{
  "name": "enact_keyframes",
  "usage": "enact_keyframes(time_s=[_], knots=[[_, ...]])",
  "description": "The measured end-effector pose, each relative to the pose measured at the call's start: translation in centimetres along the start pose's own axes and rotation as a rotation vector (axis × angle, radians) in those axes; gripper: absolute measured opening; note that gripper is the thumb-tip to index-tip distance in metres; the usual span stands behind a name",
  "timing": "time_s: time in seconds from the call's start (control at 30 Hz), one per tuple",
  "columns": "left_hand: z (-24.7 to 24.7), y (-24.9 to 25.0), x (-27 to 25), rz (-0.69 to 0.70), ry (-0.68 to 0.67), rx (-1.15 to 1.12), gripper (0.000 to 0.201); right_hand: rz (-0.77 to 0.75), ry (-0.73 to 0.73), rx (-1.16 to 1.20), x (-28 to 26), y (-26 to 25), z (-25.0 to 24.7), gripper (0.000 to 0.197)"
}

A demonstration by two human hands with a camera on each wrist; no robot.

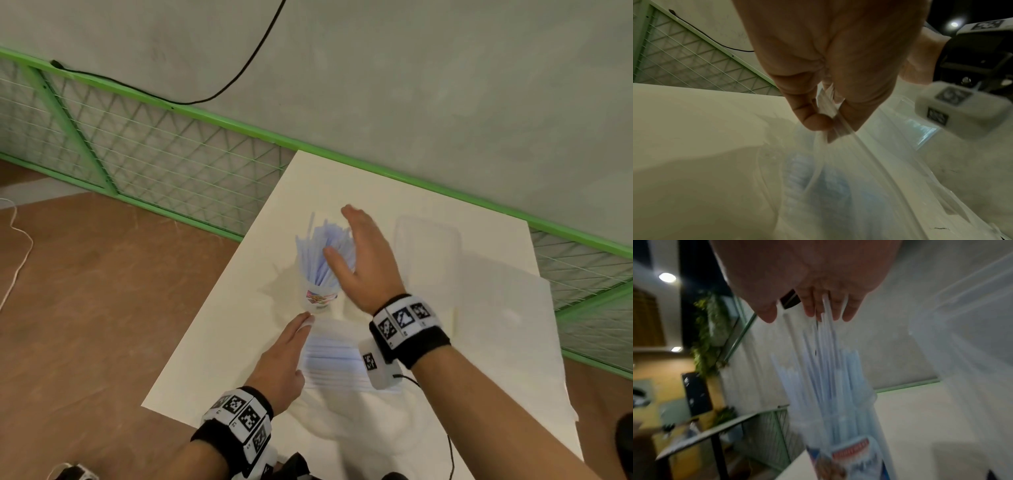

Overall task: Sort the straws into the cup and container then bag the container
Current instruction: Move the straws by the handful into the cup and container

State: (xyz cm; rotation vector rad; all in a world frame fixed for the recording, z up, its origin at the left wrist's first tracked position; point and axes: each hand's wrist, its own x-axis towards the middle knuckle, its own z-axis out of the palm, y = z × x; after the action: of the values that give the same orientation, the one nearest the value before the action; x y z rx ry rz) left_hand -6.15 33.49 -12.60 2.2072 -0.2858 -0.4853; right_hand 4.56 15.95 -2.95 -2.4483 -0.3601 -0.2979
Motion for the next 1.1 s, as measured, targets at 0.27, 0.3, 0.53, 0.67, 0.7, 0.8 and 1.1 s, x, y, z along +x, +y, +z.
enact_keyframes(time_s=[0.27,0.3,0.53,0.67,0.7,0.8,1.1], knots=[[0.1,0.0,0.0,-0.013,-0.001,0.008,0.091,-0.04,-0.149,-0.21,-1.3,0.5,3.2,0.071],[0.1,0.0,0.0,-0.017,-0.001,0.009,0.09,-0.031,-0.108,-0.197,-1.1,0.6,3.2,0.075],[-0.1,0.1,-0.2,0.001,-0.001,0.011,0.089,-0.067,-0.147,-0.372,0.8,0.5,4.5,0.066],[-0.2,-0.1,-0.2,0.008,0.005,0.003,0.09,-0.003,-0.091,-0.32,1.2,0.7,4.9,0.067],[-0.2,-0.1,-0.2,0.008,0.004,0.001,0.091,0.034,-0.093,-0.312,1.5,0.6,4.8,0.072],[-0.2,-0.1,-0.2,0.01,0.004,-0.008,0.091,0.056,-0.133,-0.384,2.5,0.0,4.5,0.074],[-0.4,-0.2,-0.1,0.014,0.031,0.013,0.09,0.058,-0.142,-0.319,3.5,1.1,4.9,0.049]])
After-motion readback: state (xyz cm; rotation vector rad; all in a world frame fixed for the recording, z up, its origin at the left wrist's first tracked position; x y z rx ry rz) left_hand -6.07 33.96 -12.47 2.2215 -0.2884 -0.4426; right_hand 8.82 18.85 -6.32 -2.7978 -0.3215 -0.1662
